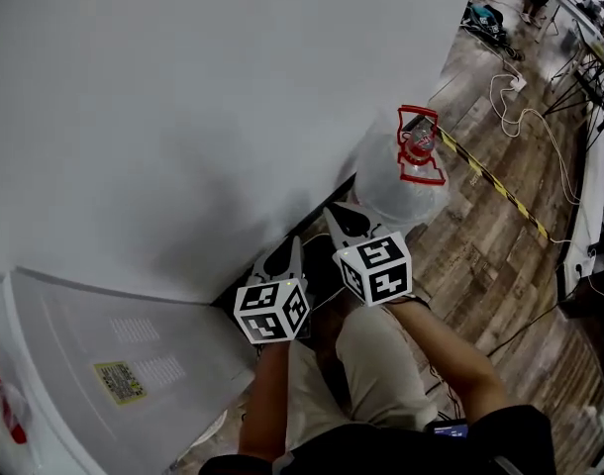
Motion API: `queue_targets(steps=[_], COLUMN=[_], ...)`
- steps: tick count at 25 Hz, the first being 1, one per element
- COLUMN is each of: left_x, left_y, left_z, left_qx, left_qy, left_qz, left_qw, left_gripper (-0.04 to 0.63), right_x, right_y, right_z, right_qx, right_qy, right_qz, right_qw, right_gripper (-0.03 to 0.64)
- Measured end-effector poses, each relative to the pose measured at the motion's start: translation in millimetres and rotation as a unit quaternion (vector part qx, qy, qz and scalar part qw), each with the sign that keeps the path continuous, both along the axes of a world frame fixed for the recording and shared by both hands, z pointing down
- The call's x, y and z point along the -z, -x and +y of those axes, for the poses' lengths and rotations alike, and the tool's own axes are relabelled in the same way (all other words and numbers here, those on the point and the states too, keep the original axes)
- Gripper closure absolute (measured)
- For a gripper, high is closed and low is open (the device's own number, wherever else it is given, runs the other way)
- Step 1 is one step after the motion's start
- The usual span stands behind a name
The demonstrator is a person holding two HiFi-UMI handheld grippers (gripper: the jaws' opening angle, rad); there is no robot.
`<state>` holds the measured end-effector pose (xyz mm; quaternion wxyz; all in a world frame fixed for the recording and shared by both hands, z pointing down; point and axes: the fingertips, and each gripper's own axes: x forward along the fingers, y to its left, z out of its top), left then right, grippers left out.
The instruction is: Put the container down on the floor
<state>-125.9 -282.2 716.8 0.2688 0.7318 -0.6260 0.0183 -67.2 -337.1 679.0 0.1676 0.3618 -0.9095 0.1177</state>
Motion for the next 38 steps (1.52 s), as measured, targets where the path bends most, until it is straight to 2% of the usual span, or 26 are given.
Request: queue_targets(steps=[7, 11, 14, 16, 27, 38], left_x=[69.9, 121.5, 164.1, 199.4, 397.6, 516.5], left_y=[-8.5, -9.5, -14.7, -15.4, -0.7, 7.3], left_z=[-2.4, 7.2, 15.5, 17.2, 16.9, 34.8], left_qx=[0.001, 0.004, 0.002, 0.000, 0.004, 0.005], left_qy=[0.000, 0.015, 0.020, 0.021, -0.007, -0.031], left_qz=[-0.009, -0.042, -0.020, -0.024, -0.055, -0.057], left_qw=[1.0000, 0.9990, 0.9996, 0.9995, 0.9985, 0.9979], left_gripper=[0.583, 0.583, 0.583, 0.583, 0.583, 0.583], right_x=[56.7, 110.4, 155.6, 189.8, 375.7, 496.7], right_y=[1.2, 1.9, 1.4, 2.2, 9.8, 12.6], right_z=[-8.9, -4.1, 4.6, 9.5, 13.7, 34.8], right_qx=[0.007, 0.009, 0.019, 0.023, 0.033, 0.034], right_qy=[0.013, 0.025, 0.021, 0.020, 0.004, -0.017], right_qz=[-0.003, -0.014, -0.010, -0.012, -0.033, -0.043], right_qw=[1.000, 1.000, 1.000, 0.999, 0.999, 0.998], right_gripper=[0.583, 0.583, 0.583, 0.583, 0.583, 0.583])
